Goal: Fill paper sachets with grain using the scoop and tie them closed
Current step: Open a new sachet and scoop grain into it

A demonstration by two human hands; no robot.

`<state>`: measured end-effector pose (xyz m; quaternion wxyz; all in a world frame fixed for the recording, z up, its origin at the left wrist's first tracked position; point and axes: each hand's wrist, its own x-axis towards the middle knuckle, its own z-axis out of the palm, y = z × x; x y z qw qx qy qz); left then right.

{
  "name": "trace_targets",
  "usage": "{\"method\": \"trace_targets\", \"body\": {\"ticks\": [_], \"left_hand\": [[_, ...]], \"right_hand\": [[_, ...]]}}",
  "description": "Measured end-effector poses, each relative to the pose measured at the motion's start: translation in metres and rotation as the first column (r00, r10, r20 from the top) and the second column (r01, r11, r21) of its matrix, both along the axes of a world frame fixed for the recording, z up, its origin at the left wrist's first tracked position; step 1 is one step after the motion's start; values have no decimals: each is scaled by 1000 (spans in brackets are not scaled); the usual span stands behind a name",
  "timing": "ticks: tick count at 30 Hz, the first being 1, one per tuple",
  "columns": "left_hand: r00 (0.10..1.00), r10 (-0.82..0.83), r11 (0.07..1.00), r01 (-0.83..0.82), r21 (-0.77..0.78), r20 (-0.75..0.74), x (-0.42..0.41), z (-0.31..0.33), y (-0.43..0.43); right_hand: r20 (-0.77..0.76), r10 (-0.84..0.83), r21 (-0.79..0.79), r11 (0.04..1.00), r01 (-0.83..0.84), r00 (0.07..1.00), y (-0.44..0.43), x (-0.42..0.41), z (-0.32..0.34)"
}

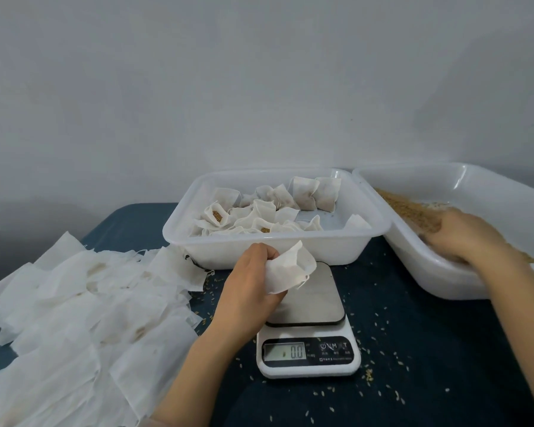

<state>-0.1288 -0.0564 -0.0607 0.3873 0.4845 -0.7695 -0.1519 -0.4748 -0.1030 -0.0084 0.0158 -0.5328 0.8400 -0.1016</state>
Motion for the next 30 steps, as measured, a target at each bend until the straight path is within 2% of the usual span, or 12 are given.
{"method": "trace_targets", "body": {"ticks": [8,13,17,19,22,27,30], "left_hand": [[999,32,999,-32,14,-14,0,-1,0],[998,40,999,-40,-5,-45,0,-2,-2],[998,28,999,-29,-31,-53,0,-2,0],[998,28,999,-31,-40,-63,0,-1,0],[996,33,998,-37,-44,-77,0,-1,-1],[997,32,998,-35,-45,-76,0,-2,-1],[997,33,998,-37,-47,-75,0,-2,-2]], "right_hand": [[-97,-18,222,974,39,995,-1,-2,-1],[-151,-105,55,992,114,983,8,4,3],[-23,-281,44,958,282,959,6,2,14],[-112,-351,73,930,360,930,10,-2,18],[-273,-343,133,912,388,899,12,-10,15],[-399,-320,204,883,424,859,10,-10,10],[-357,-265,210,912,353,896,12,-8,9]]}}
